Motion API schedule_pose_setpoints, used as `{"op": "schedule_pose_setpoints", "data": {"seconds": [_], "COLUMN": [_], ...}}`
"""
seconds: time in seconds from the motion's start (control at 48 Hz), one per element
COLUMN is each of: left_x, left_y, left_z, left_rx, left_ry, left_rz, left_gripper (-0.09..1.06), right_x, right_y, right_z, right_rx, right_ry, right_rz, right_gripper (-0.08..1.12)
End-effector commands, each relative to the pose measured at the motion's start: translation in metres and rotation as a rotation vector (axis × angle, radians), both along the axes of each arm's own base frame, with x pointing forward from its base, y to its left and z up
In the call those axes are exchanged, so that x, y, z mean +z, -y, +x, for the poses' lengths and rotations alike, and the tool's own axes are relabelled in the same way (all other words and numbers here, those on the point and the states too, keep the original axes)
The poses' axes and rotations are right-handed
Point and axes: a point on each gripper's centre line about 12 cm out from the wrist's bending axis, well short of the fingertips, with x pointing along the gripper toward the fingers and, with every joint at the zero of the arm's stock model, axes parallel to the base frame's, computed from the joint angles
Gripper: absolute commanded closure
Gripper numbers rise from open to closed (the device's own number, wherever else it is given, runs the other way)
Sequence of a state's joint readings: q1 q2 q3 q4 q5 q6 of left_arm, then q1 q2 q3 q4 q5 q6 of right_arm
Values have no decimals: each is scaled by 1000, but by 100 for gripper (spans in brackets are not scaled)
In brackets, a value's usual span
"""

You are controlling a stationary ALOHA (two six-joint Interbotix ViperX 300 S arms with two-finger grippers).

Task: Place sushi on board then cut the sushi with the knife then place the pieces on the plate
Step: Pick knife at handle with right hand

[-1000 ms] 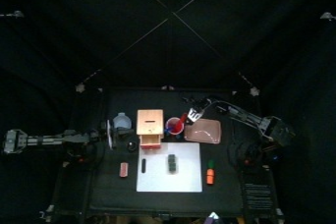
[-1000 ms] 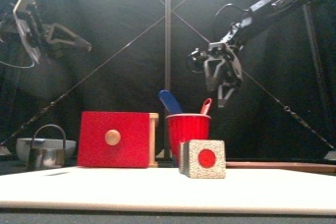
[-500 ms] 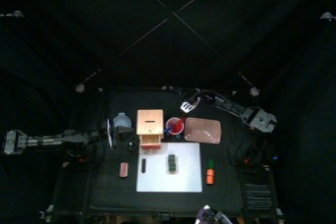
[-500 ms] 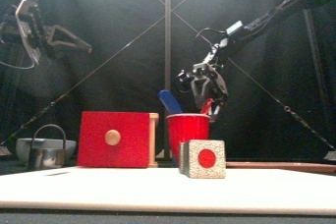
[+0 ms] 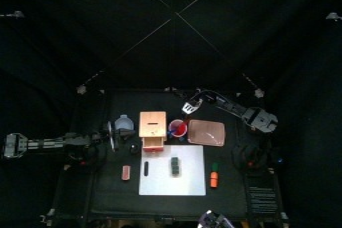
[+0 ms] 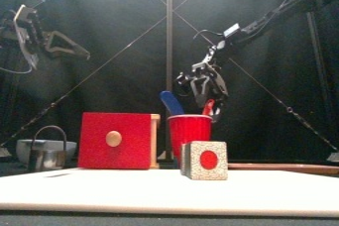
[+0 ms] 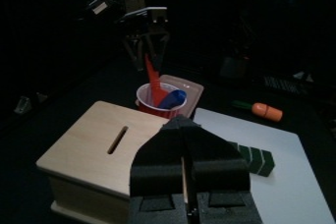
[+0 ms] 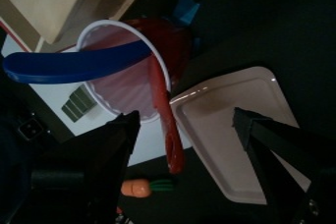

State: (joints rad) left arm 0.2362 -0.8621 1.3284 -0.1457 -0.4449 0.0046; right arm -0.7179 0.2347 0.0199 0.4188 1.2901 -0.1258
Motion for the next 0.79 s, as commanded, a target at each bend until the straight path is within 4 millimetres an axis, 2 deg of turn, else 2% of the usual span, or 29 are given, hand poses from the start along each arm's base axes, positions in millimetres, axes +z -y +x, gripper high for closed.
{"op": "schedule_pose_setpoints", "data": {"seconds": [0.021, 0.188, 0.354, 0.688, 0.792], "left_x": [4, 4, 3, 1, 1], "left_y": [-2, -4, -4, -5, -6], "left_z": [2, 1, 0, -1, -1], "left_rx": [8, 19, 22, 28, 33], "left_ry": [11, 10, 7, 3, 3], "left_rz": [5, 4, 4, -1, 1], "left_gripper": [85, 85, 85, 85, 85], "right_x": [13, 13, 14, 20, 24], "right_y": [-1, 0, -1, -9, -10], "right_z": [3, 3, 4, 10, 12], "right_rx": [-13, -21, -22, -15, -17], "right_ry": [21, 9, 9, 31, 45], "right_rz": [-11, -11, -3, 20, 28], "right_gripper": [1, 5, 17, 47, 50]}}
